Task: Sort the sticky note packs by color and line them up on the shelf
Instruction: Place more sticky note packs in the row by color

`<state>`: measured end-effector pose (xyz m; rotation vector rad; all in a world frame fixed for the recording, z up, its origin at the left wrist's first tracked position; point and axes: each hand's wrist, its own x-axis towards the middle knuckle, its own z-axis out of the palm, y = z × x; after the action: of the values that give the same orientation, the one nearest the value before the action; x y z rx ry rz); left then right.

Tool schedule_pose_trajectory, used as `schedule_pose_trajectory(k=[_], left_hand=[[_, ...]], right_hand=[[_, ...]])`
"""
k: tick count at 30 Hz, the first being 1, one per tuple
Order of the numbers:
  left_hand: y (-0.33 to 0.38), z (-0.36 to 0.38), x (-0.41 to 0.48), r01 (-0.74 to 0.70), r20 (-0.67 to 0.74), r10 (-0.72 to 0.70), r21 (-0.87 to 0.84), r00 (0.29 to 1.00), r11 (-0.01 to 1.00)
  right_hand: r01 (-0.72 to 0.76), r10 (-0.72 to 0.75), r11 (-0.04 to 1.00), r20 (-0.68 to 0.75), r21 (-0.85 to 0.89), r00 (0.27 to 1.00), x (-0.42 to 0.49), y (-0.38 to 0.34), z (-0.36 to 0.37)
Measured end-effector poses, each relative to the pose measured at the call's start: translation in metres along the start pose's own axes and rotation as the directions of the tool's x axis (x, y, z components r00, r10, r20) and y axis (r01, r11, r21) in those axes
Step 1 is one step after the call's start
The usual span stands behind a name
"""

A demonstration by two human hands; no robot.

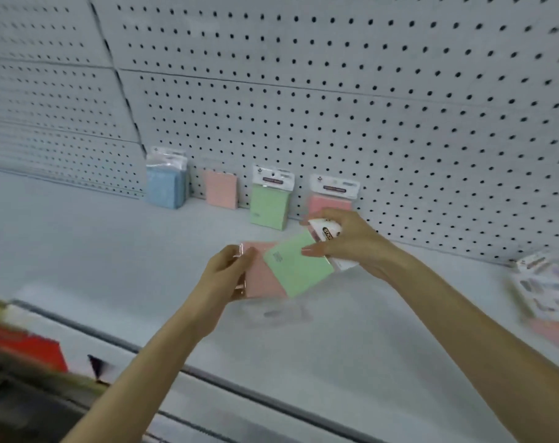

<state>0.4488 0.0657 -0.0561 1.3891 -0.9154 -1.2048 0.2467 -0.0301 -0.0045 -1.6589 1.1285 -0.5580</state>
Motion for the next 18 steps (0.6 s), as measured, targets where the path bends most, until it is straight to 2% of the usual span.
schedule_pose_trajectory(k=[5, 7, 9, 12, 14, 18], left_hand=[[-0.009, -0.049, 0.0, -0.002, -0.049, -0.002, -0.078, 0.999, 0.997], [-0.01, -0.063, 0.005, -0.012, -0.083, 0.005, -0.086, 0.997, 0.996], [-0.009, -0.074, 0.013, -0.015, -0.107, 0.004, -0.102, 0.994, 0.995], [-0.011, -0.085, 0.024, -0.018, -0.143, -0.002, -0.136, 0.99, 0.991], [-0.013, -0.09, 0.032, -0.027, -0.161, 0.0, -0.167, 0.987, 0.986], [-0.016, -0.092, 0.049, -0.05, -0.173, 0.015, -0.199, 0.985, 0.979]], right_hand=[[0.09, -0.09, 0.994, 0.01, -0.054, 0.996, 0.043, -0.032, 0.068], [0.103, -0.104, 0.993, -0.031, -0.052, 0.994, 0.054, -0.036, 0.086], [0.092, -0.09, 0.995, -0.095, 0.023, 0.991, 0.063, -0.035, 0.1], [0.042, 0.02, 0.959, -0.216, 0.281, 0.976, 0.067, -0.026, 0.113], [-0.02, 0.128, 0.91, -0.237, 0.413, 0.963, 0.064, -0.014, 0.121], [-0.125, 0.251, 0.851, -0.188, 0.51, 0.949, 0.06, 0.01, 0.141]])
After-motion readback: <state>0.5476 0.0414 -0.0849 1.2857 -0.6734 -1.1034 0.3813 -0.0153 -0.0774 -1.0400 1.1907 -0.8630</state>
